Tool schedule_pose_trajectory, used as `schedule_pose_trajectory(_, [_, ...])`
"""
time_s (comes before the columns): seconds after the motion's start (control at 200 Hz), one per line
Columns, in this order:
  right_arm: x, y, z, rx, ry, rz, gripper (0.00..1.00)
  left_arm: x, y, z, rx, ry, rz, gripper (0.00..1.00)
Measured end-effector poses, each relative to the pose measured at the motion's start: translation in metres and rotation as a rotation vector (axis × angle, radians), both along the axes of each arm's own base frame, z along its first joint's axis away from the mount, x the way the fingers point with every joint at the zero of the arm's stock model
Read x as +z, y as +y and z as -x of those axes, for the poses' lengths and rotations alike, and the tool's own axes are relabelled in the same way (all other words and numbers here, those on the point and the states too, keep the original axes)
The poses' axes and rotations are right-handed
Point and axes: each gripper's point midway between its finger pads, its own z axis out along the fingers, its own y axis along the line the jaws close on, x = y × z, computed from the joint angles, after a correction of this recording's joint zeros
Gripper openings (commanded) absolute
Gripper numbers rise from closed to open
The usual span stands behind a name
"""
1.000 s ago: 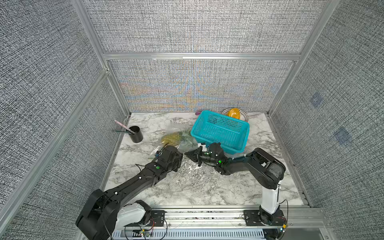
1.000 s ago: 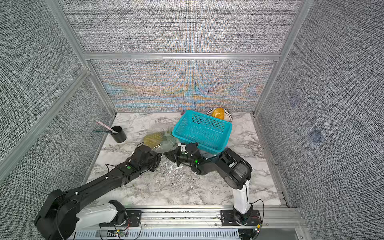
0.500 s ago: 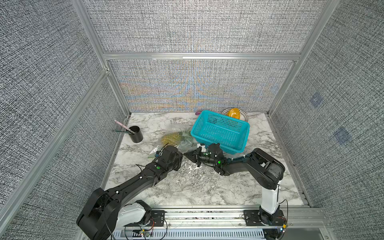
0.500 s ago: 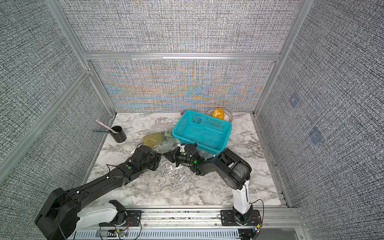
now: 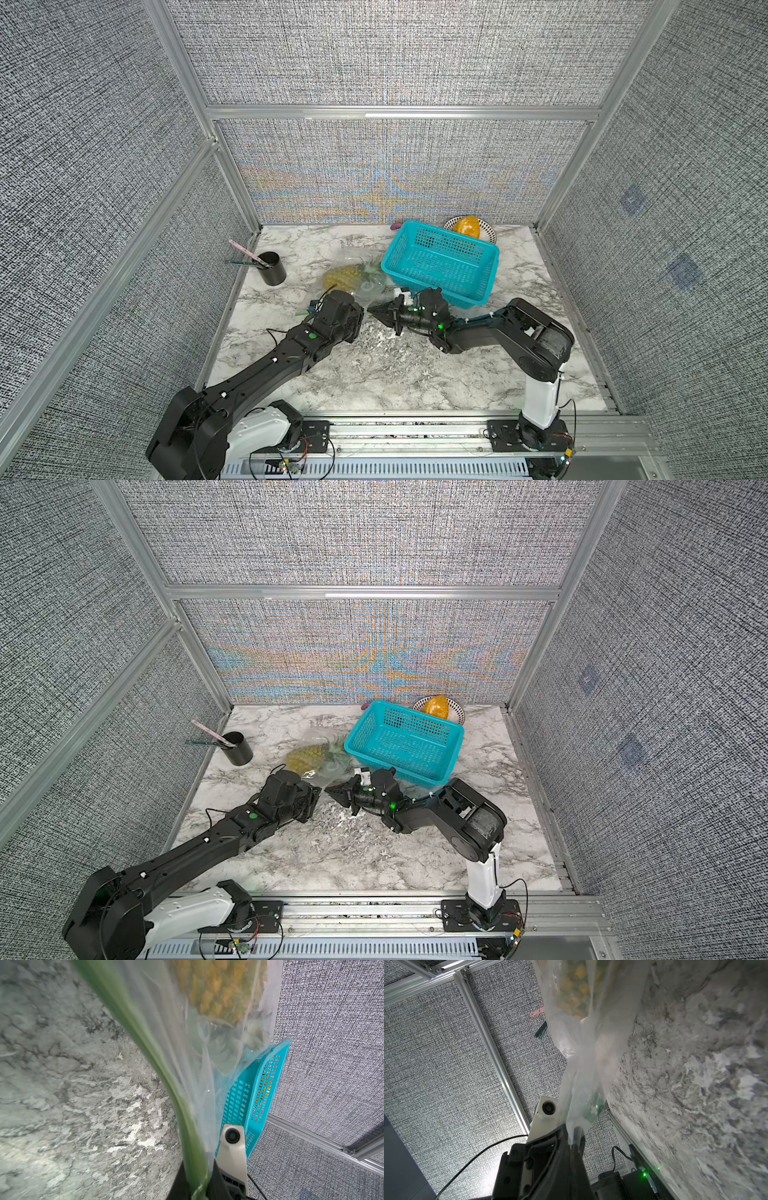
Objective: Open the zip-top bag and take out the pineapple
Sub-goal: Unzip the zipper on the zipper food storage bag.
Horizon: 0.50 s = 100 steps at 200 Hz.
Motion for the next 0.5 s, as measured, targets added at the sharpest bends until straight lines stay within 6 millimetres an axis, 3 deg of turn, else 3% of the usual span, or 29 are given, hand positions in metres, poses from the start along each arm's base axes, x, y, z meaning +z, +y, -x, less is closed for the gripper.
schedule_pose_trajectory(0.5, [-0.006,-0.018,0.005,-0.011,0.019,0.012,0.0,-0.008,0.008,0.01,-0.008,0.019,-0.028,0.14])
